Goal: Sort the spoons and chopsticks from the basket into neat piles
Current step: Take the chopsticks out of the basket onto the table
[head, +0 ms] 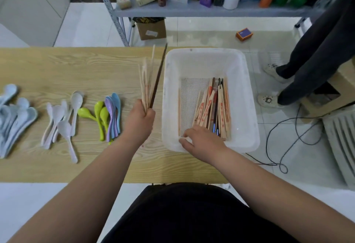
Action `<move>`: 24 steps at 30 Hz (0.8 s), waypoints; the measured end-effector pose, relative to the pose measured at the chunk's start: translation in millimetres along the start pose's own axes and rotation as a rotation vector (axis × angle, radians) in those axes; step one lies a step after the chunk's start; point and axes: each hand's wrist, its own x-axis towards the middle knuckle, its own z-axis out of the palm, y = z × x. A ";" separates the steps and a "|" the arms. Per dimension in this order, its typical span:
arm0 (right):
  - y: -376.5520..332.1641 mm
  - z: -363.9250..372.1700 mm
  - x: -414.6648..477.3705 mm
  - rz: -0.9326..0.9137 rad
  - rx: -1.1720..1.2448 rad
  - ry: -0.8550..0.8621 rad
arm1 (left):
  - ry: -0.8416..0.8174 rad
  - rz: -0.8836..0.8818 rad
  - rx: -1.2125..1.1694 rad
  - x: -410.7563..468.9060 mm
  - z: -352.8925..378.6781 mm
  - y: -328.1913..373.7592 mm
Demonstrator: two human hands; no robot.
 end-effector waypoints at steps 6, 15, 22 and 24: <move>-11.9 10.3 1.4 0.010 -0.082 0.034 | -0.144 -0.233 0.312 5.2 6.1 -84.8; -13.7 15.5 3.6 0.080 -0.083 0.083 | -0.286 -0.145 0.557 23.0 27.5 -104.8; -14.3 17.1 3.2 0.081 -0.103 0.111 | -0.343 0.114 0.678 19.3 26.7 -118.7; -13.7 17.7 3.3 0.085 -0.106 0.113 | -0.384 0.147 0.638 17.7 26.6 -120.7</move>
